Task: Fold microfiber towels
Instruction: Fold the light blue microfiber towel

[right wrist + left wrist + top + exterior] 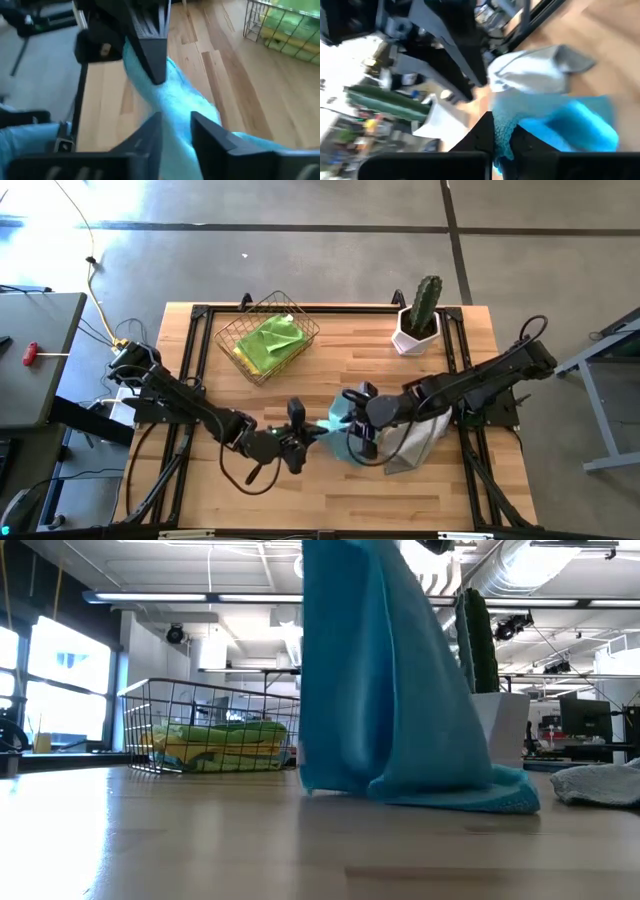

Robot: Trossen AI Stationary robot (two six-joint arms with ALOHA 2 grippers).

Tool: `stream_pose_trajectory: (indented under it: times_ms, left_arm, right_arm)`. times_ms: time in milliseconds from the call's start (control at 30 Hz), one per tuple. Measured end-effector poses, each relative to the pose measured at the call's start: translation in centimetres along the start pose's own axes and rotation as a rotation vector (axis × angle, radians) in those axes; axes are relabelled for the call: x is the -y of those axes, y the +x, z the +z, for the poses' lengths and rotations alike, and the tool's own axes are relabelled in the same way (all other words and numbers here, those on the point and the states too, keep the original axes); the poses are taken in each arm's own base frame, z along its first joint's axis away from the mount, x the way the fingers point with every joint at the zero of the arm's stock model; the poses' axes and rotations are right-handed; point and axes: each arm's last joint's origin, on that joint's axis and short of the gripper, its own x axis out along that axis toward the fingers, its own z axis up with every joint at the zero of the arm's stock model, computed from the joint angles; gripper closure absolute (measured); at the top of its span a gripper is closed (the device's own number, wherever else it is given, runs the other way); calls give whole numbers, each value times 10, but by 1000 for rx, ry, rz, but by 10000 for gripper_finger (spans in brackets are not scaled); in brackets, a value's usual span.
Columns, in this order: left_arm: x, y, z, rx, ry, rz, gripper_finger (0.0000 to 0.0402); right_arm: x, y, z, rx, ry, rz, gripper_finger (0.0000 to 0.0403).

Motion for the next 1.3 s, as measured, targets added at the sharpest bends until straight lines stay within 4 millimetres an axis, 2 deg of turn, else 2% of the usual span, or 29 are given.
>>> stream_pose_trajectory:
  times_ms: [133, 267, 433, 567, 700, 833, 1000, 1133, 1300]
  left_arm:
    - [1, 2, -2, 2, -110, -43, 400]
    - [-6, 8, -6, -14, -200, -40, 401]
    - [-25, 21, -12, -83, -326, -49, 401]
    - [-43, 34, -23, -144, -473, -106, 401]
    - [-62, 46, -37, -205, -582, -132, 401]
    - [-76, 56, -52, -254, -646, -100, 401]
    - [-90, 64, -65, -278, -736, -56, 402]
    - [-95, 67, -64, -215, -775, -113, 402]
    - [-108, 59, -63, -176, -791, -133, 402]
  right_arm:
    - [-3, -1, -6, -37, -104, -5, 260]
    - [-18, 7, -21, 17, -175, -78, 232]
    - [-38, 33, -52, 126, -249, -302, 227]
    - [-53, 52, -70, 226, -325, -551, 226]
    - [-65, 68, -82, 314, -375, -697, 226]
    - [-71, 77, -87, 401, -322, -774, 226]
    - [-68, 83, -85, 488, -109, -737, 226]
    - [-59, 99, -90, 492, -43, -753, 226]
    - [-52, 120, -101, 425, -1, -700, 226]
